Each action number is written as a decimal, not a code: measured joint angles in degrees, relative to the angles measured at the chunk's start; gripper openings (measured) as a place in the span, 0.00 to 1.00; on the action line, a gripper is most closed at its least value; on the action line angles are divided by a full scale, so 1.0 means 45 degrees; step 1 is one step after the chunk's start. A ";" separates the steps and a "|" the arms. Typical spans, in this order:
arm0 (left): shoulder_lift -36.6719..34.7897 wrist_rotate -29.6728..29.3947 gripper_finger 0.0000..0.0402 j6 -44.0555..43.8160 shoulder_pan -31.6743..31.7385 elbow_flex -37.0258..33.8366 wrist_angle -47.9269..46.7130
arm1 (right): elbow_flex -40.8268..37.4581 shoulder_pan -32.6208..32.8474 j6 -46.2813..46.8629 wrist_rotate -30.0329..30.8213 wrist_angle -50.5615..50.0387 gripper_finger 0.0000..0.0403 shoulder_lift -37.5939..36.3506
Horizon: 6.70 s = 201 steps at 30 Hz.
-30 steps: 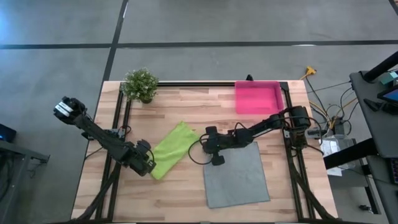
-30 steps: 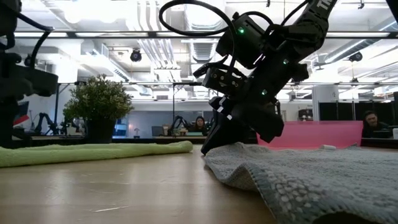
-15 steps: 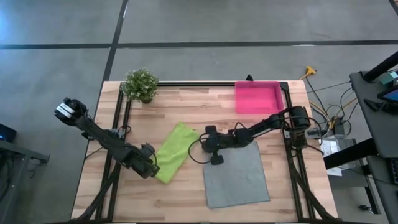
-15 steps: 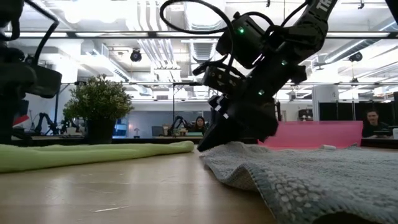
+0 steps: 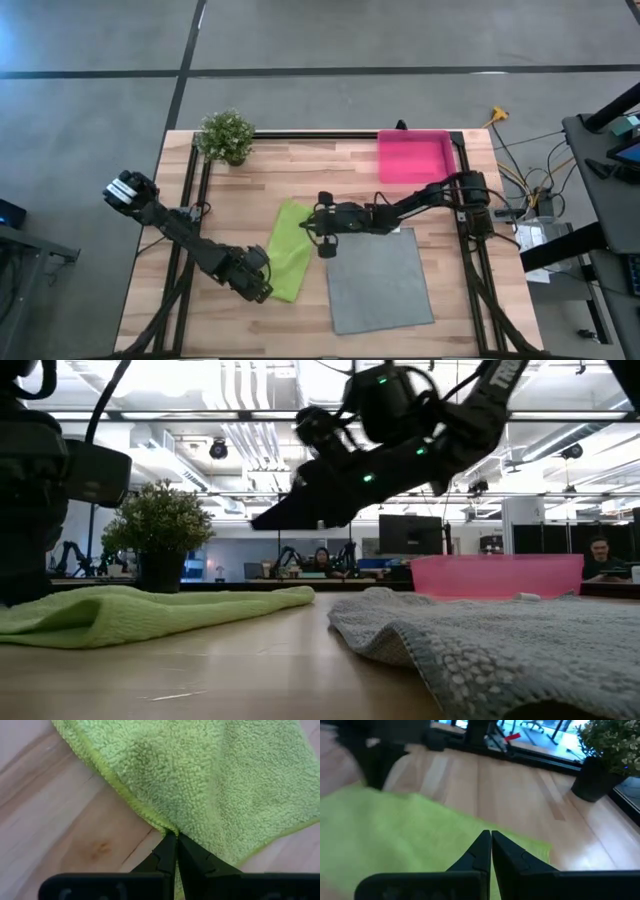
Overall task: Roll microfiber towels into tight, uniform cylinder then place into a basket
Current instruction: Fold the green microfiber cloth, then roll the green microfiber cloth
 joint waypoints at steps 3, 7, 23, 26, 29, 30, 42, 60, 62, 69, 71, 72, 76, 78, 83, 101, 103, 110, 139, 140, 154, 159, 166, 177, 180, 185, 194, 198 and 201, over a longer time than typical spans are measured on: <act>0.0227 0.0030 0.00 -0.0038 -0.0069 0.0197 -0.0052 | 0.0940 -0.0023 0.0259 -0.0115 -0.0684 0.02 0.0777; 0.0183 0.0121 0.00 0.0070 -0.0276 0.0318 -0.0051 | 0.2533 -0.0015 0.0373 -0.0116 -0.2527 0.02 0.1835; -0.0424 -0.0125 0.00 0.0478 -0.1075 0.0303 -0.0129 | 0.6187 -0.0614 0.1791 -0.0095 -0.6258 0.02 0.4014; -0.0509 -0.0316 0.00 0.0941 -0.1088 0.0298 -0.0135 | 0.6205 -0.0700 0.2015 -0.0105 -0.6161 0.02 0.4119; -0.0583 -0.0599 0.00 0.1076 -0.1088 0.0373 -0.0337 | 0.6210 -0.0739 0.2016 -0.0102 -0.5988 0.02 0.4191; -0.0594 -0.0619 0.00 0.1079 -0.1088 0.0385 -0.0318 | 0.6210 -0.0739 0.2021 -0.0091 -0.5932 0.02 0.4211; -0.0539 -0.0644 0.00 0.0977 -0.1142 0.0390 -0.0332 | 0.6171 -0.0758 0.2783 0.1367 -0.5388 0.02 0.4291; -0.0743 -0.0569 0.00 0.0617 -0.1156 0.0259 -0.1532 | 0.6171 -0.0164 0.0887 0.1250 -0.4697 0.02 0.4084; -0.0743 -0.0571 0.00 0.0614 -0.1156 0.0254 -0.1532 | 0.6098 0.0036 0.0277 0.1242 -0.5063 0.02 0.3923; -0.0545 -0.0591 0.00 0.0748 -0.1156 0.0203 -0.1536 | 0.5080 0.1186 -0.2142 0.1227 -0.5742 0.02 0.2426; -0.0451 -0.0757 0.00 0.0994 -0.1170 0.0201 -0.1536 | 0.4514 0.1530 -0.2596 0.1231 -0.5760 0.02 0.1731; -0.0432 -0.0919 0.00 0.1027 -0.1188 0.0199 -0.1607 | 0.4177 0.1712 -0.2757 0.1231 -0.5758 0.02 0.1351; -0.0437 -0.1735 0.00 0.1368 -0.1229 0.0191 -0.1735 | 0.2771 0.2391 -0.2818 -0.0082 -0.5639 0.02 -0.0227; -0.0442 -0.1795 0.00 0.1681 -0.1224 0.0191 -0.1655 | 0.2238 0.2592 -0.2122 -0.1354 -0.5273 0.02 -0.0702; -0.0408 -0.2062 0.00 0.1633 -0.1119 0.0211 -0.1009 | 0.1439 0.2918 -0.0686 -0.1970 -0.2635 0.02 -0.0239; -0.0385 -0.1336 0.00 0.0010 -0.1485 0.0225 0.0285 | 0.5106 0.3301 0.0448 -0.1742 -0.6626 0.02 0.3132; -0.0388 -0.1006 0.00 -0.0190 -0.1540 0.0211 0.0077 | 0.5078 0.3297 0.0452 -0.1752 -0.6543 0.02 0.3192; -0.0424 -0.1272 0.00 0.0095 -0.2046 0.0456 -0.1745 | 0.4836 0.3385 0.0452 -0.1785 -0.6856 0.02 0.3139; 0.0906 -0.5301 0.00 0.8941 0.2606 -0.1319 0.4000 | 0.4767 0.3779 0.0686 -0.3049 -0.8346 0.02 0.3056; 0.1019 -0.5418 0.00 0.8897 0.2735 -0.1322 0.3751 | 0.4769 0.3795 0.0686 -0.3064 -0.8440 0.02 0.3049; -0.0375 -0.4429 0.00 0.8999 0.3104 -0.1194 0.2482 | 0.4721 0.4011 0.0623 -0.3097 -0.8723 0.02 0.3012; -0.0721 -0.3784 0.00 0.9080 0.2915 -0.0935 0.3496 | 0.4707 0.3997 0.0581 -0.3153 -0.8658 0.02 0.2991; -0.0748 -0.2511 0.00 0.9059 0.1666 -0.0802 0.5312 | 0.4623 0.4055 0.0562 -0.3194 -0.9414 0.02 0.2418; 0.1051 -0.5438 0.00 1.4728 -0.2149 -0.0185 0.7910 | 0.4384 0.4463 -0.0675 -0.1767 -0.9714 0.02 0.1826; 0.1977 -0.5691 0.00 1.6622 -0.2691 0.0571 0.8061 | 0.4379 0.4689 -0.0895 -0.1072 -0.9692 0.02 0.1774; 0.3330 -0.5436 0.08 1.7593 -0.2866 0.2171 0.6541 | 0.4364 0.4793 -0.0728 -0.0955 -0.9729 0.02 0.1710; 0.3624 -0.4353 0.48 1.7399 -0.3383 0.4581 -0.0588 | 0.4108 0.4784 0.0013 -0.0955 -0.9647 0.02 0.1642; 0.3734 -0.4360 0.60 1.9228 -0.3517 0.4503 -0.0325 | 0.4083 0.4774 0.0025 -0.0868 -0.9610 0.02 0.1638; 0.4167 -0.4742 0.63 2.0483 -0.3509 0.4467 0.0288 | 0.4078 0.4788 0.0026 -0.0690 -0.9607 0.02 0.1638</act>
